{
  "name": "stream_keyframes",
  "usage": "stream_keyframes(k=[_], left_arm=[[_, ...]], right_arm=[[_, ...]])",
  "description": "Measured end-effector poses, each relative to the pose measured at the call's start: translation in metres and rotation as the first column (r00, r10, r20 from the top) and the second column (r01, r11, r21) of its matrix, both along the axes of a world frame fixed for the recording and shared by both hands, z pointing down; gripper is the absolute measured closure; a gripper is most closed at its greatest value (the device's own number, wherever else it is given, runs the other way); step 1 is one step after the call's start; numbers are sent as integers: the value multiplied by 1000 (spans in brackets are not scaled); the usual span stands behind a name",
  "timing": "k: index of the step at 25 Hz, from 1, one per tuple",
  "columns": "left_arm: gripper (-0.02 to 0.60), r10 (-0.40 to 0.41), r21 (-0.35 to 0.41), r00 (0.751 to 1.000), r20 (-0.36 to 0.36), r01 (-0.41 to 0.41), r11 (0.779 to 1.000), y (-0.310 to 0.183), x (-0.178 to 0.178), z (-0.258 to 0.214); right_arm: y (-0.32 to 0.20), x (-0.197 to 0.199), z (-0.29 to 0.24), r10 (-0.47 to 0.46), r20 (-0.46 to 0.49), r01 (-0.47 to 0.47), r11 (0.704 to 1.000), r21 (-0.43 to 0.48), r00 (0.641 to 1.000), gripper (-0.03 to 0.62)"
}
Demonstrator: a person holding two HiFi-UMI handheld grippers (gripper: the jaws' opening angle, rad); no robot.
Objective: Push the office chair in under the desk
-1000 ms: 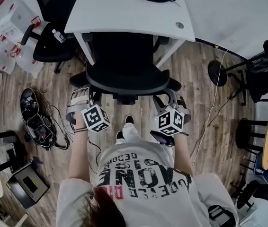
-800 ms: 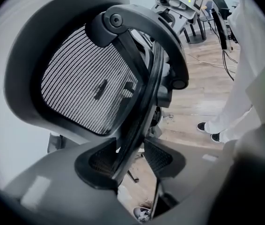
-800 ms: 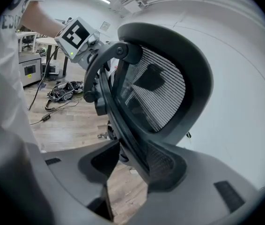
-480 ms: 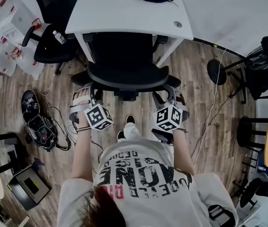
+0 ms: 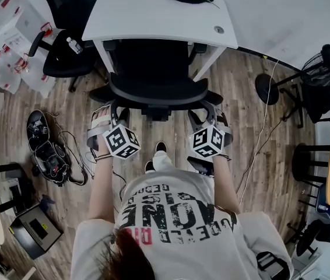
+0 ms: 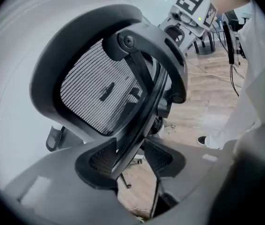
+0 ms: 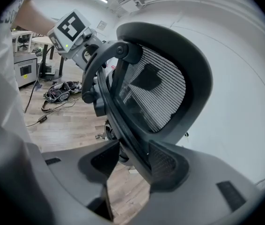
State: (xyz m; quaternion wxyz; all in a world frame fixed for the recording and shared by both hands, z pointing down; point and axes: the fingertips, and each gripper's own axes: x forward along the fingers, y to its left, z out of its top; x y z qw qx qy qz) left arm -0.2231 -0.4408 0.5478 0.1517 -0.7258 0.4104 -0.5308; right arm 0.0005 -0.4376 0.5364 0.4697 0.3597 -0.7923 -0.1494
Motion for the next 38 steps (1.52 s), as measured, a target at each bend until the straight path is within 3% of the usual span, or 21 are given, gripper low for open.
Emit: stream_keyframes(k=[7, 9, 14, 19, 25, 38], left_arm=[[397, -32, 38, 992, -120, 37, 999, 13, 4, -25], [442, -51, 55, 981, -187, 62, 997, 17, 4, -39], [521, -86, 109, 939, -332, 129, 986, 22, 4, -76], [559, -63, 158, 932, -358, 127, 979, 29, 9, -95], [570, -35, 176, 921, -387, 111, 978, 43, 13, -102], [571, -35, 222, 875, -483, 161, 962, 69, 9, -125]], right_arm=[[12, -6, -25, 18, 133, -19, 1000, 6, 991, 431], [17, -8, -35, 29, 187, -32, 999, 13, 982, 434], [23, -12, -59, 60, 317, -74, 997, 33, 946, 530], [32, -19, -73, 111, 495, -119, 993, -16, 862, 570], [46, -22, -91, 143, 600, -155, 987, -31, 787, 575], [78, -22, -104, 168, 639, -214, 977, -5, 750, 576]])
